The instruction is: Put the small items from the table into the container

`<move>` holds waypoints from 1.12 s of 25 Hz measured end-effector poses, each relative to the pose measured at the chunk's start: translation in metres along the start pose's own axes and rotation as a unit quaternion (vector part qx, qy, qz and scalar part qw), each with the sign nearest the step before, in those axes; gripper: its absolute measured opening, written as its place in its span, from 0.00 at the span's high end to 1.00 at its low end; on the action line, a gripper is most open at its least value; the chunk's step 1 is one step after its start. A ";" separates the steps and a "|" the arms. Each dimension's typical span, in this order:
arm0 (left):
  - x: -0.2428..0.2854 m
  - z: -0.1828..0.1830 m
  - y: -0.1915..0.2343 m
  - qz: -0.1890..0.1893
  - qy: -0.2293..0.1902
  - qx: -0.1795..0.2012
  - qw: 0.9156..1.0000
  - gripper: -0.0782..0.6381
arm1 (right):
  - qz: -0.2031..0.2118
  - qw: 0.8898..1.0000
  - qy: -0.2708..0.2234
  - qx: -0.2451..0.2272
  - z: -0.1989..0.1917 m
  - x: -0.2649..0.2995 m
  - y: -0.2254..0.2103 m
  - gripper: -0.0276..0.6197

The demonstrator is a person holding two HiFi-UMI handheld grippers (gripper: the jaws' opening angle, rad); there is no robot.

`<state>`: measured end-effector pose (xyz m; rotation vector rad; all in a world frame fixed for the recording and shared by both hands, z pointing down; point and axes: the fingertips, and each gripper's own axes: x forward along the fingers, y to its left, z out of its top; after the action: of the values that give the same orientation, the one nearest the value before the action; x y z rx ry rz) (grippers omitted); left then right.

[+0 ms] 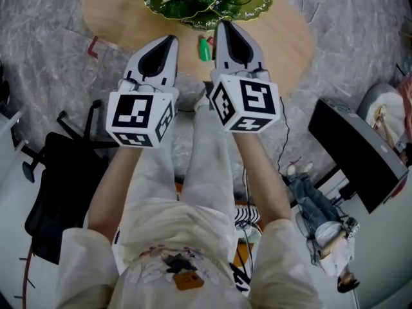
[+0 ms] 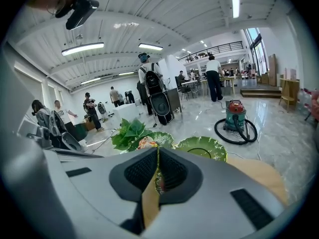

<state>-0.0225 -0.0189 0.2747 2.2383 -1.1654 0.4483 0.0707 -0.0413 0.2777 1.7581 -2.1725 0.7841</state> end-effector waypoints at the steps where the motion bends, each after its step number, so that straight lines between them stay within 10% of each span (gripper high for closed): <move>1: 0.001 -0.001 -0.003 -0.001 0.001 0.001 1.000 0.90 | -0.001 1.000 0.001 0.000 -0.002 -0.002 -0.004 0.94; 28: 0.028 -0.068 -0.074 -0.025 0.054 0.013 0.998 0.90 | 0.004 0.998 0.058 0.008 -0.081 -0.063 -0.077 0.94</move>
<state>0.0527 0.0397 0.3185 2.2314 -1.0502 0.5605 0.1483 0.0448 0.3334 1.6688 -2.1033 0.8856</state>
